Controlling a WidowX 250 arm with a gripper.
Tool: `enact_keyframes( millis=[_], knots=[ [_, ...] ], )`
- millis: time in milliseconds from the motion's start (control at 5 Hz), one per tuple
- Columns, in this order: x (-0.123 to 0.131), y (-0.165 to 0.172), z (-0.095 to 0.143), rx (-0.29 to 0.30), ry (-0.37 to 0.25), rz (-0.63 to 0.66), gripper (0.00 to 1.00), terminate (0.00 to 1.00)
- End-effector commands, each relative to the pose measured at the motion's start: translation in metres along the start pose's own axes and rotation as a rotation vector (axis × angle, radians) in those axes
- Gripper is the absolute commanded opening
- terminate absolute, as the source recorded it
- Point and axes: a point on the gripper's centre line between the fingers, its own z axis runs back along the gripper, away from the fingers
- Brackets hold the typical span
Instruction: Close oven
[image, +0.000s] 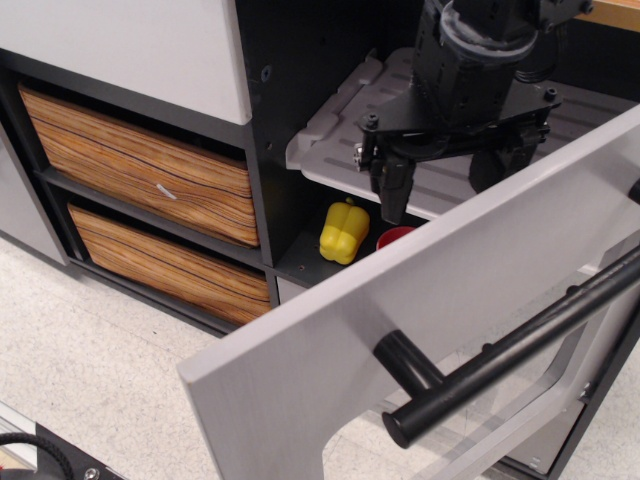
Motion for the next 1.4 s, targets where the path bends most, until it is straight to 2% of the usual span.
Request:
enact_keyframes(
  millis=[0,400,600,800,1000,1200],
  knots=[
    [0.000,0.000,0.000,0.000,0.000,0.000,1.00,0.00],
    [-0.002,0.000,0.054,-0.068,-0.029,0.143,1.00,0.00],
    [-0.008,0.001,0.079,-0.097,-0.011,0.176,1.00,0.00],
    [-0.033,-0.004,0.111,-0.163,0.044,0.163,1.00,0.00],
    [-0.055,-0.003,0.136,-0.208,0.057,0.158,1.00,0.00],
    [-0.078,-0.009,0.138,-0.227,0.097,0.148,1.00,0.00]
  ],
)
